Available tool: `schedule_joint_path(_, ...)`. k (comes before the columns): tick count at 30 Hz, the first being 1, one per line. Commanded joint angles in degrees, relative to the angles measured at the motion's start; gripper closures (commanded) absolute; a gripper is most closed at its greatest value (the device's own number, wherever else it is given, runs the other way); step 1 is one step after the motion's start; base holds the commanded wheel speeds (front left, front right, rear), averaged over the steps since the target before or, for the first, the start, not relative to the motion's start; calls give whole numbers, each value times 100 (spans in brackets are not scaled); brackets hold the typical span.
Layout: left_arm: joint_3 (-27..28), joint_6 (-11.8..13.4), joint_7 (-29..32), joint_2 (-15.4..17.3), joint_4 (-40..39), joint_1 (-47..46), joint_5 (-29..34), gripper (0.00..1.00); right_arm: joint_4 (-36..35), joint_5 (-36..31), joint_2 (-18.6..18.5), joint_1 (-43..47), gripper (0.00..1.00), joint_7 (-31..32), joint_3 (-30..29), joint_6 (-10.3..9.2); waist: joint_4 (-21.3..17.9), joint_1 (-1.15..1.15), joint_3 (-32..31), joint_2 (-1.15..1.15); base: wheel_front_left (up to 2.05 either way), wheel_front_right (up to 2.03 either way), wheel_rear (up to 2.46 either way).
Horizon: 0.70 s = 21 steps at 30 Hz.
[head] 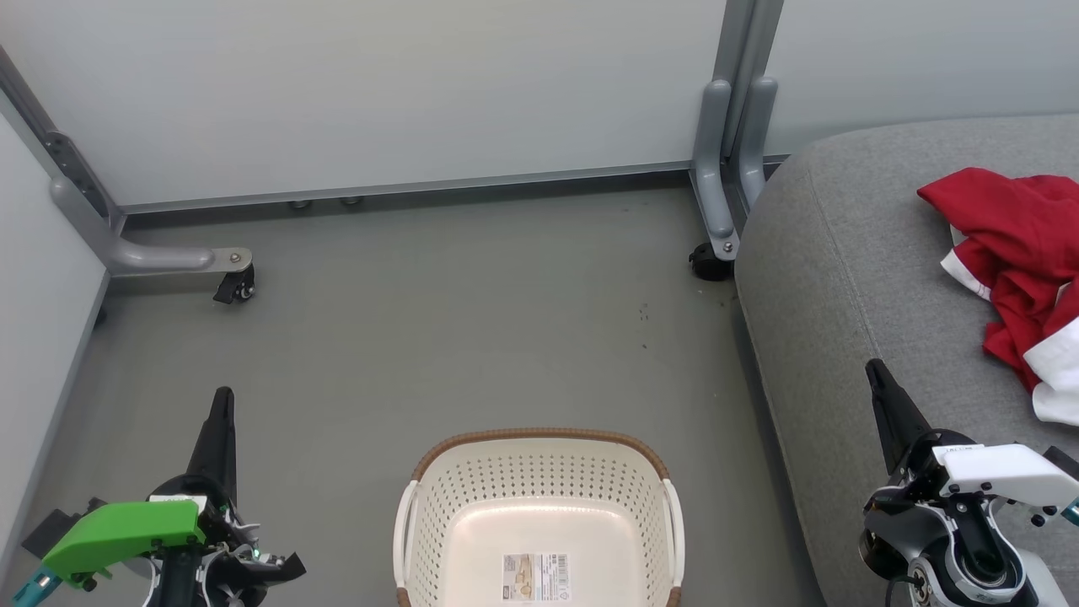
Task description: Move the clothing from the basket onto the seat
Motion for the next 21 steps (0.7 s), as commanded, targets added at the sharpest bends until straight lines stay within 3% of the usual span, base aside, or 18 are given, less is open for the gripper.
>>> schedule_joint_path(1, 13, -29, 21, 6, 3, -71, -20, 100, 13, -4, -2, -36, 100, 29, -15, 2, 0, 0, 0, 0, 0, 0, 0)
schedule_joint_path(21, 11, -29, 20, 8, 1, -70, -21, 100, 16, -43, 36, -41, 100, 66, -59, 2, 0, 0, 0, 0, 0, 0, 0)
